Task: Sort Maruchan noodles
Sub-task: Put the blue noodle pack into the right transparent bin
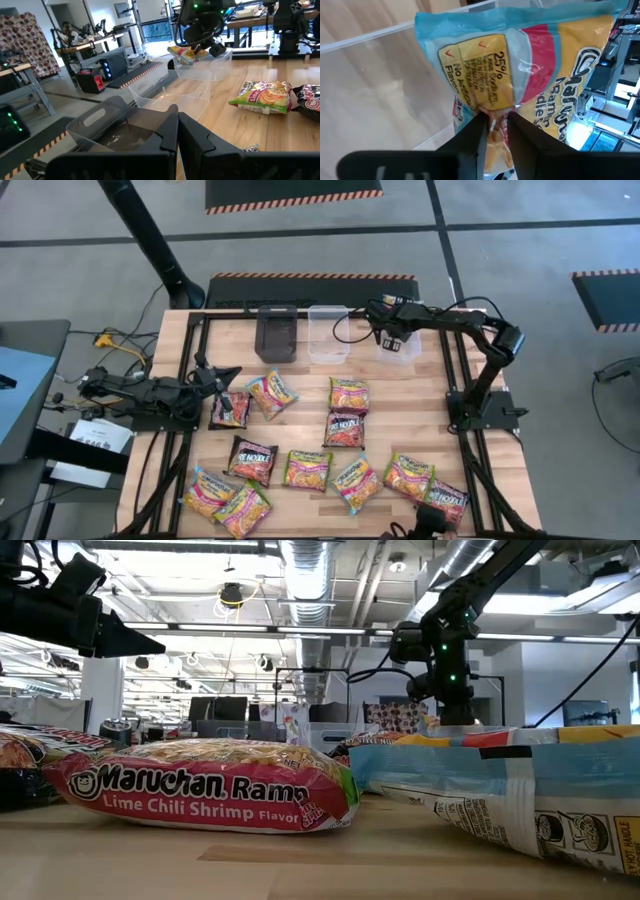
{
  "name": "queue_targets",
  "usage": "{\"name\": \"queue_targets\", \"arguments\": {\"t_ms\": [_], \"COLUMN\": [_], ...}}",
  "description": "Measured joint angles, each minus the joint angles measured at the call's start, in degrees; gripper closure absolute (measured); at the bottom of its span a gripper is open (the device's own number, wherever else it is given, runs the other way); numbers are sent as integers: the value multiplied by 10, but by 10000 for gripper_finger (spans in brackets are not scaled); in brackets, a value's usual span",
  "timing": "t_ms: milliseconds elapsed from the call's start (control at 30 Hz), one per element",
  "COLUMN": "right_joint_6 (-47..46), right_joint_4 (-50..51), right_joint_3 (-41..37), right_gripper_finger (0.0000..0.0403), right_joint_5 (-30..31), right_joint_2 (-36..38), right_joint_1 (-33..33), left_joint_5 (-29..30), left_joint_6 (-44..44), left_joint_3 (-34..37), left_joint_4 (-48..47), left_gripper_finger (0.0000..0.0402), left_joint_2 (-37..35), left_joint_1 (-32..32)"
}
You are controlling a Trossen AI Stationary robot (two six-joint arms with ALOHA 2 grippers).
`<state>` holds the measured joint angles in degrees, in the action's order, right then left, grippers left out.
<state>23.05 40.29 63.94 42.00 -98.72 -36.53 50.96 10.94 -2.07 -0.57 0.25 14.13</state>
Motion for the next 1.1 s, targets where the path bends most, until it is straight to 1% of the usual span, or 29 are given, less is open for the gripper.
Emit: {"name": "queue_targets", "arguments": {"t_ms": [233,367,633,900,1100], "right_joint_6": [0,0,-2,-11,-40], "right_joint_4": [1,4,44,40,73], "right_joint_3": [0,0,0,0,0], "right_gripper_finger": [253,240,240,240,241], "right_joint_5": [2,10,13,0,-2], "right_joint_2": [0,0,0,1,1], "right_joint_1": [0,0,9,16,17], "left_joint_5": [0,0,0,0,0], "left_joint_6": [0,0,0,0,0], "left_joint_3": [0,0,0,0,0], "left_joint_4": [0,0,0,0,0], "left_gripper_finger": [401,401,401,401,401], "left_joint_2": [0,0,0,0,0], "left_joint_1": [0,0,0,0,0]}}
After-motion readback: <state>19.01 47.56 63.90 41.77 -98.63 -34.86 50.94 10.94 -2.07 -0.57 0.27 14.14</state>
